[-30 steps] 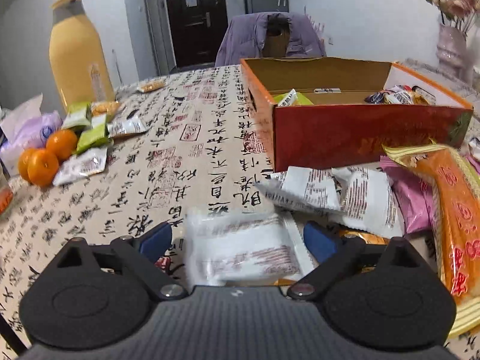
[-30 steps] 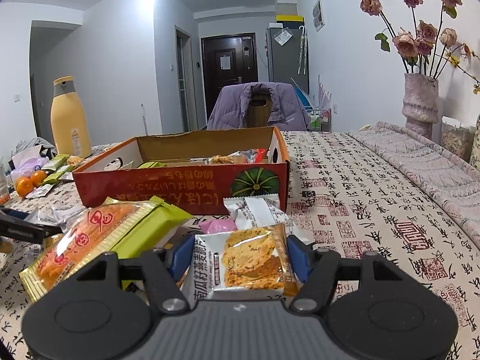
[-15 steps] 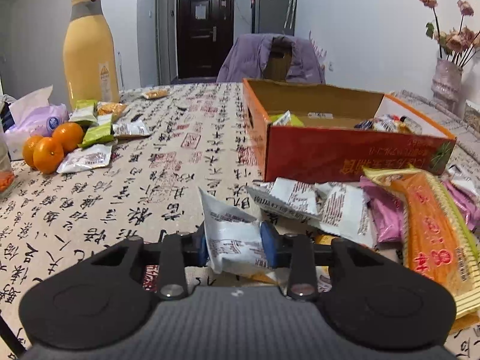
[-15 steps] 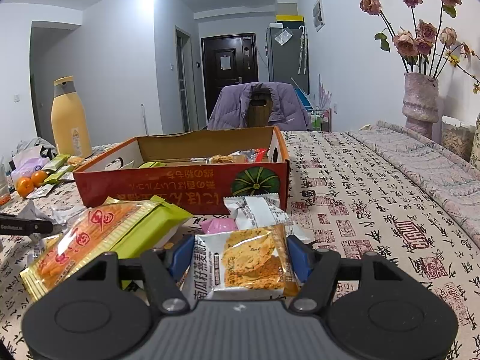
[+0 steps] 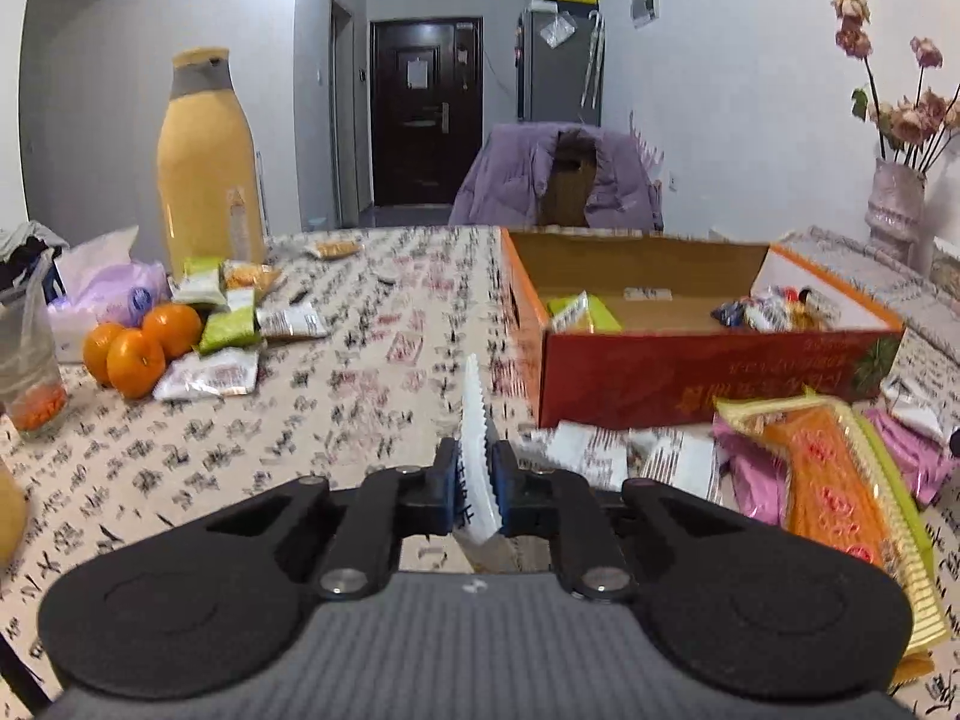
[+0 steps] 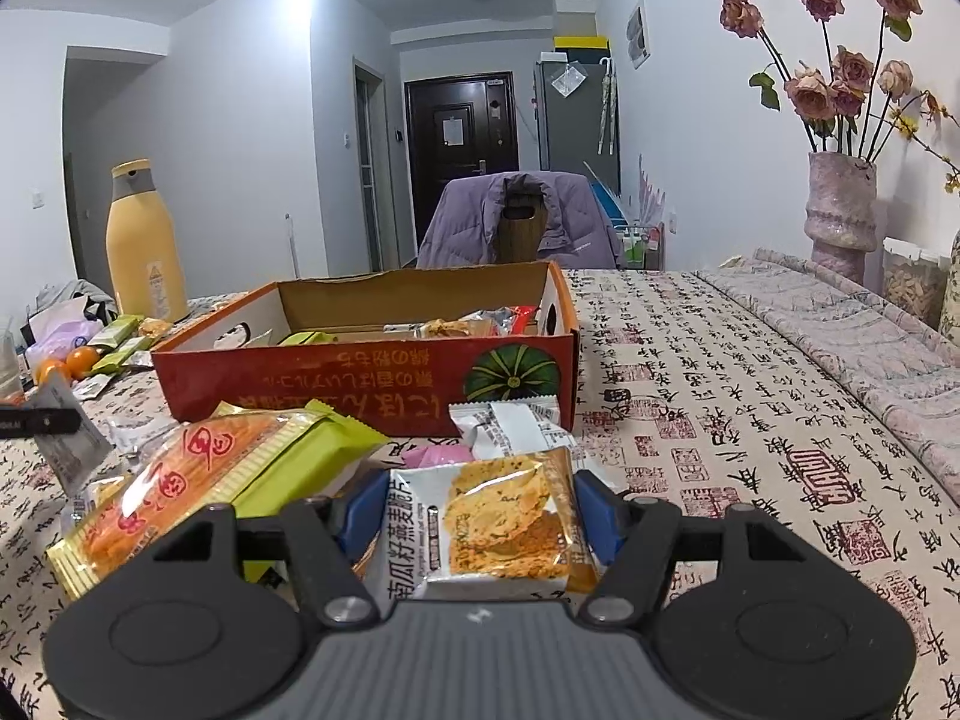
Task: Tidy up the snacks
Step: 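Carry both packets over the box and open both tools to drop them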
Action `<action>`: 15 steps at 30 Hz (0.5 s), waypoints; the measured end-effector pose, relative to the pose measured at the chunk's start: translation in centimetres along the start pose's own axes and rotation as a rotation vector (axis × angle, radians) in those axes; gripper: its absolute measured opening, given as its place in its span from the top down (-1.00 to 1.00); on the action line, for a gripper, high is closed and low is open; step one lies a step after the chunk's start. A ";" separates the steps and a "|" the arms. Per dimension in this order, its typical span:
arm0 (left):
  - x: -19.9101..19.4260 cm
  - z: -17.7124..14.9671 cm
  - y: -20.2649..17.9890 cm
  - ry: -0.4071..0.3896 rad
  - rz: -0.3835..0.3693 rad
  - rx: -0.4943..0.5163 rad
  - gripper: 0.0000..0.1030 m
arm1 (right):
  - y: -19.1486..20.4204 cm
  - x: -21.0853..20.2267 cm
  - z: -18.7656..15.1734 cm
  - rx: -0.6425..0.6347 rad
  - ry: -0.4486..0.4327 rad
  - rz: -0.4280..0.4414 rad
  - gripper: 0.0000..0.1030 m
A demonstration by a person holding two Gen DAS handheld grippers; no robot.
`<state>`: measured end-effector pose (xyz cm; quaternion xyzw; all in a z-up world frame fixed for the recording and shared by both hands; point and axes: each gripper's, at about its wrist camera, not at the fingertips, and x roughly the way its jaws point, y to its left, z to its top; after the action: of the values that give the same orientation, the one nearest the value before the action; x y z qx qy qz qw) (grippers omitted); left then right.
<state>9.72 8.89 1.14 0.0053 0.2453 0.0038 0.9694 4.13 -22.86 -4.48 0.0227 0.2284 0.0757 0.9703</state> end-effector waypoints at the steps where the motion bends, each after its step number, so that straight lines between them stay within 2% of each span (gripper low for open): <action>1: -0.3 0.3 0.0 -0.011 0.000 0.000 0.76 | 0.0 -0.1 0.0 -0.001 -0.002 0.001 -0.28; 15: -1.9 4.3 -0.7 -0.138 -0.028 -0.005 0.76 | 0.5 -0.2 2.4 -0.021 -0.065 0.015 -0.28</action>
<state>10.08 8.18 5.84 -0.0002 0.1781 -0.0096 0.9840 4.98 -22.40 -2.21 0.0165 0.1960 0.0846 0.9768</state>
